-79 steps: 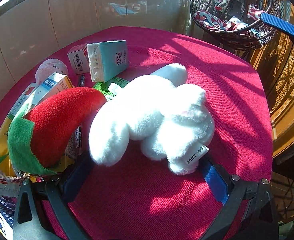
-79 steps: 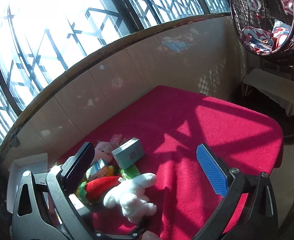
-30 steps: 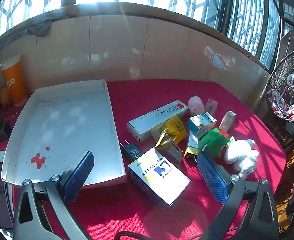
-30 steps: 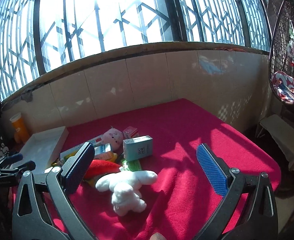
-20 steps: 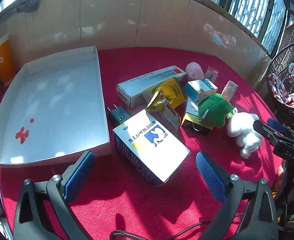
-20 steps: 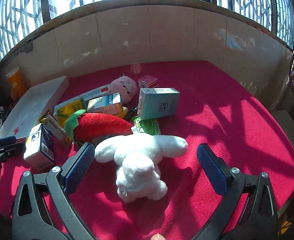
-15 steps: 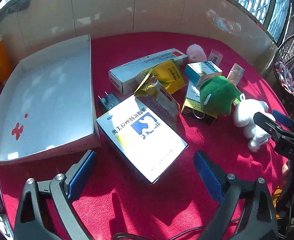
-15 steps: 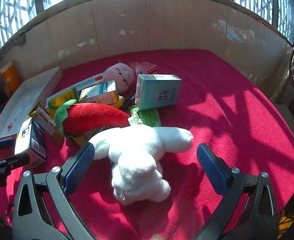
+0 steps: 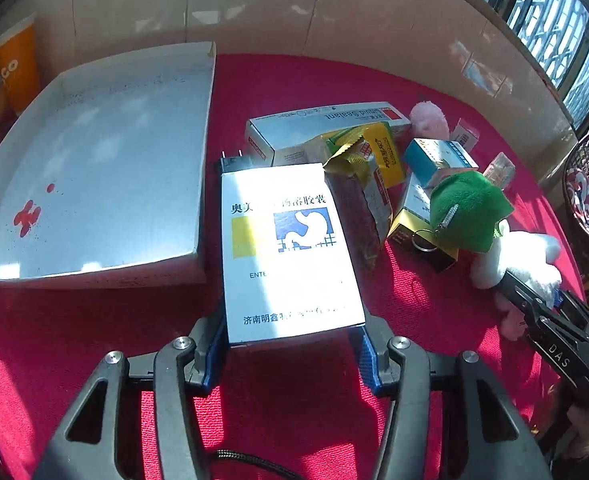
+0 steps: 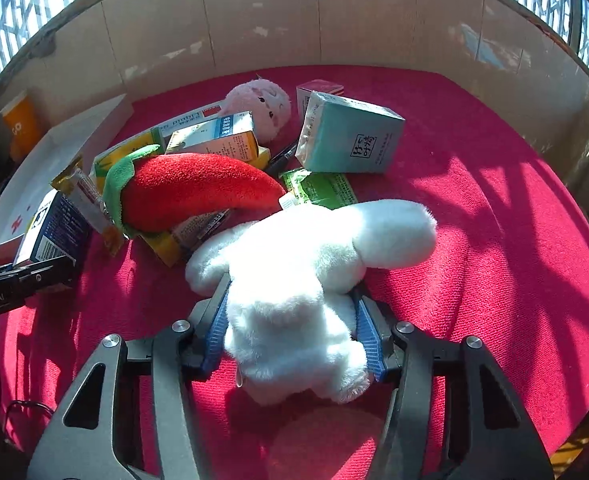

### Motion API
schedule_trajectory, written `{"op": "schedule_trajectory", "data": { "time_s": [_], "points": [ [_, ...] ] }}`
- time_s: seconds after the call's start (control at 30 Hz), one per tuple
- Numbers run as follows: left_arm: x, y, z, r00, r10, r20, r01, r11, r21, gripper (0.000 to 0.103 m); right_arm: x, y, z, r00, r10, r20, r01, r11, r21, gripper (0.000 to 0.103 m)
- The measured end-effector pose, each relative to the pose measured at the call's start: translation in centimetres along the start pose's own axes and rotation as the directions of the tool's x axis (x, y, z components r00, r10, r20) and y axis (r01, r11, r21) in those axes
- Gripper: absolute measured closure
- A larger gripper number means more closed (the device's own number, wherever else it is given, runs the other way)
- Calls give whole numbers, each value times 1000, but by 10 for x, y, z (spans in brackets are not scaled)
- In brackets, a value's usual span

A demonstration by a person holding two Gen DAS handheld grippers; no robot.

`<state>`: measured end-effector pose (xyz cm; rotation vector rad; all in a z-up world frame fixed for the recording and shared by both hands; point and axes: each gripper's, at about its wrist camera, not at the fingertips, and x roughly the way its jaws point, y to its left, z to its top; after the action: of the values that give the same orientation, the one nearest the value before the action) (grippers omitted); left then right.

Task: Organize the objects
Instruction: 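Grasp the white Omeprazole box with left tool while right tool grasps the white plush bunny, then carry the box with left tool while right tool carries the bunny to the white tray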

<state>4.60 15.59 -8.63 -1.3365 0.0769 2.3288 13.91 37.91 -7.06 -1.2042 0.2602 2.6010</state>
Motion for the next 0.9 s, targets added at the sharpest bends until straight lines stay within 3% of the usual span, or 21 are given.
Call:
{"op": "schedule_trajectory", "data": {
  "time_s": [0.17, 0.37, 0.63, 0.77, 0.9],
  "points": [
    [-25, -14, -8, 996, -34, 86, 25, 995, 99, 51, -16, -8, -6, 1000, 8, 27, -9, 999, 38, 52],
    [-64, -30, 1, 963, 6, 269, -63, 977, 205, 51, -63, -17, -6, 989, 4, 151, -14, 997, 71, 52],
    [-93, -9, 30, 926, 82, 368, -144, 979, 144, 51, -122, 3, 21, 928, 9, 372, -31, 998, 51, 52],
    [-100, 13, 40, 916, 117, 383, -165, 982, 94, 51, -133, 21, 34, 913, 32, 406, -43, 999, 18, 52],
    [-107, 28, 46, 905, 149, 399, -189, 980, 63, 51, -132, 37, 42, 912, 56, 407, -60, 998, -2, 52]
  ]
}}
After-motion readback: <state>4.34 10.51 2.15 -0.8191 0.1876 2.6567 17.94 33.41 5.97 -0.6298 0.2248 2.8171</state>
